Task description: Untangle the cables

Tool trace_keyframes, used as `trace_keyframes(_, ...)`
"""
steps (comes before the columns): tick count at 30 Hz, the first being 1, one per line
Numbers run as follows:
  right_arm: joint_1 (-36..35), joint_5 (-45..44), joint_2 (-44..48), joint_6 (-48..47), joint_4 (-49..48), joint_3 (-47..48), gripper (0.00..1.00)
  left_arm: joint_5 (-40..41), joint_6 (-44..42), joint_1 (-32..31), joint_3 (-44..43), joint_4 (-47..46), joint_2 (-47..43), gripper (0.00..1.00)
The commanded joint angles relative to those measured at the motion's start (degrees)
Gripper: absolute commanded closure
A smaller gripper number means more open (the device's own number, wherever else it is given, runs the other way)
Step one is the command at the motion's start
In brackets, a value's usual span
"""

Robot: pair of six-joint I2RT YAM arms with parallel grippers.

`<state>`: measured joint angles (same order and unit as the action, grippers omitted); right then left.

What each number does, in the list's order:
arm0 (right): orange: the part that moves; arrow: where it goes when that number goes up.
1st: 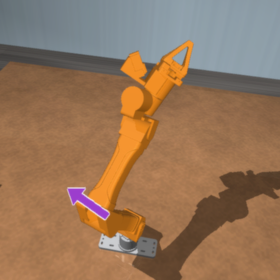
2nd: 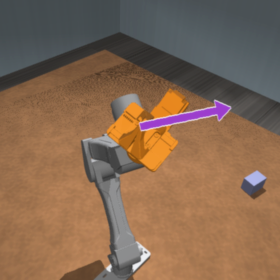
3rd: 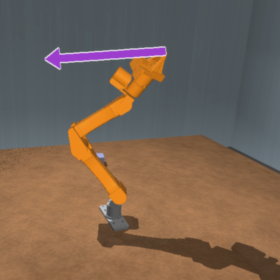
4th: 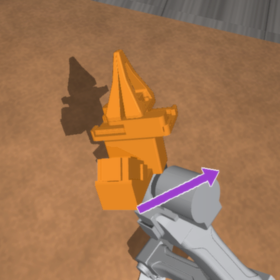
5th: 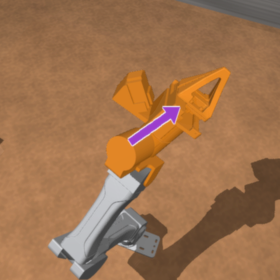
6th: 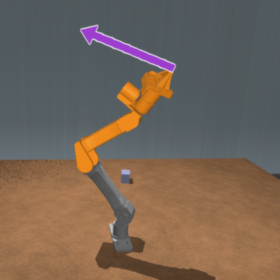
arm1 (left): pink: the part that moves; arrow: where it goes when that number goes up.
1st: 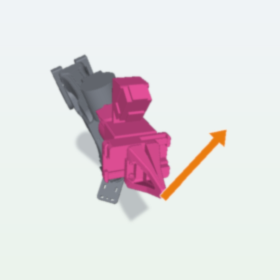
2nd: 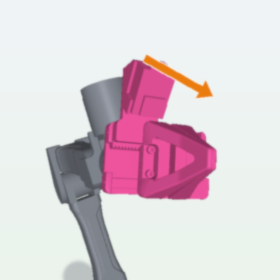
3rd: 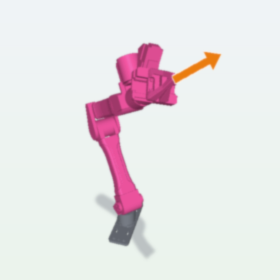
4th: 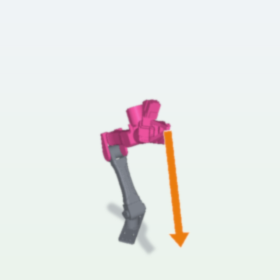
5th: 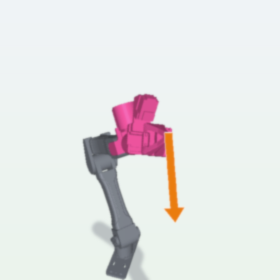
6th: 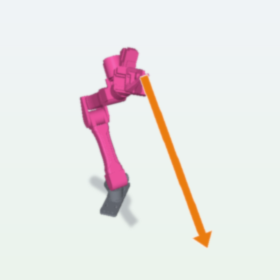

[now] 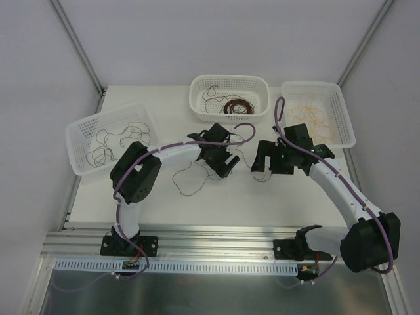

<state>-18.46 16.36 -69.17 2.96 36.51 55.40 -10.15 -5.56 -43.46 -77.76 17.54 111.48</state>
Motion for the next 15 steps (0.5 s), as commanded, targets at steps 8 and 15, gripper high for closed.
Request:
trace_keyframes(8,0.2,0.3,3.4,0.0,0.8,0.2,0.01,1.7,-2.3,-1.5,0.3,1.8,0.2,0.96)
trace_keyframes(15,0.2,-3.0,6.3,-0.7,1.7,0.8,0.00,6.5,-0.1,-1.3,-2.8,4.4,-14.0,1.00)
